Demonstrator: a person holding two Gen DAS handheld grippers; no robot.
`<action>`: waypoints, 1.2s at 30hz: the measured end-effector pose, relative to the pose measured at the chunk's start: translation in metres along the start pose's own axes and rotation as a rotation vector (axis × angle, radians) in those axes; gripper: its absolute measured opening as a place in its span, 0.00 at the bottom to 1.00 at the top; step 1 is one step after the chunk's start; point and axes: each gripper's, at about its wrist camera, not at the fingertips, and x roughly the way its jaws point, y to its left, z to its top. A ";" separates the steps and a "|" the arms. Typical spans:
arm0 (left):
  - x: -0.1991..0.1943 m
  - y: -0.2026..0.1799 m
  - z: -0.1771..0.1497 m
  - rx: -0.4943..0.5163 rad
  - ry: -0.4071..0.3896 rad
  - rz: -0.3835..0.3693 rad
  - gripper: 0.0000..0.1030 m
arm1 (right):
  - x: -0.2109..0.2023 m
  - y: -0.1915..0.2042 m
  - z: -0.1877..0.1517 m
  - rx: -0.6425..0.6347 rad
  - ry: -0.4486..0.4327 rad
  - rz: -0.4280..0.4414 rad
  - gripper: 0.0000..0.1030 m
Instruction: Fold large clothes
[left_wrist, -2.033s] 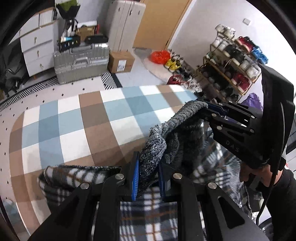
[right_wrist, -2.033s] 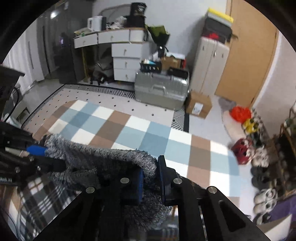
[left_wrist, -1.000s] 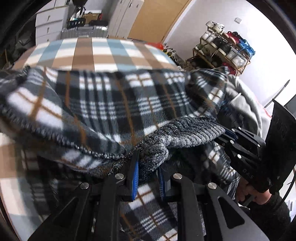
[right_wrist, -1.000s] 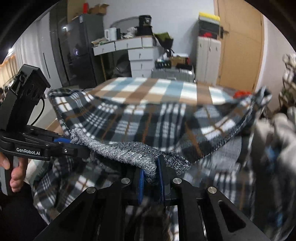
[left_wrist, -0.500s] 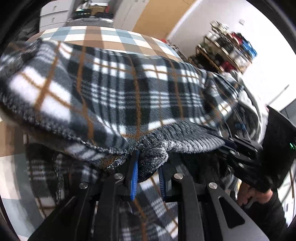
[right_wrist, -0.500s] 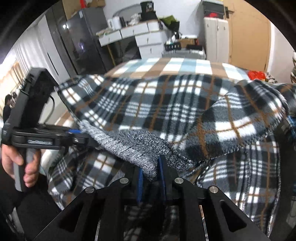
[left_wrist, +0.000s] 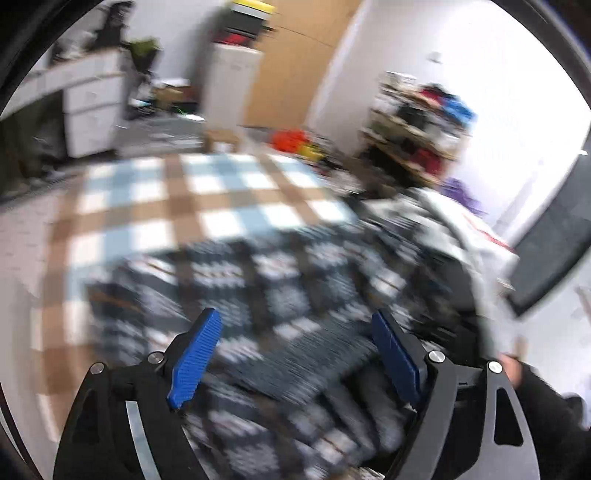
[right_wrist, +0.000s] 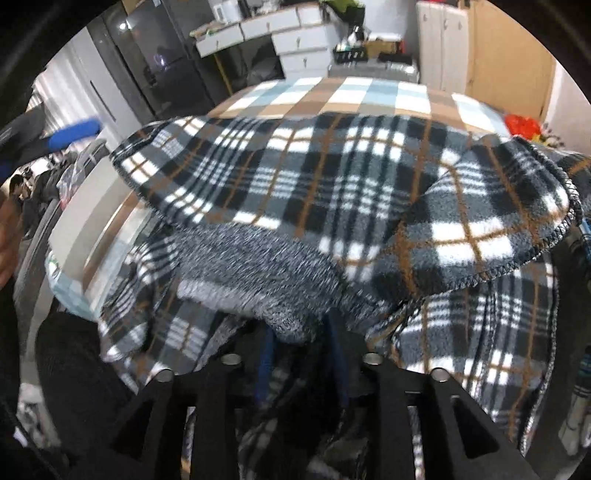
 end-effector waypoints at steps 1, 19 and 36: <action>0.010 0.010 0.004 -0.022 0.010 0.028 0.78 | -0.004 0.002 -0.001 0.002 0.031 0.019 0.49; 0.104 0.086 -0.057 -0.356 0.175 -0.028 0.77 | 0.001 -0.080 0.119 -0.020 0.065 -0.372 0.76; 0.104 0.093 -0.050 -0.387 0.191 -0.067 0.77 | -0.063 -0.136 0.035 0.233 -0.025 -0.223 0.77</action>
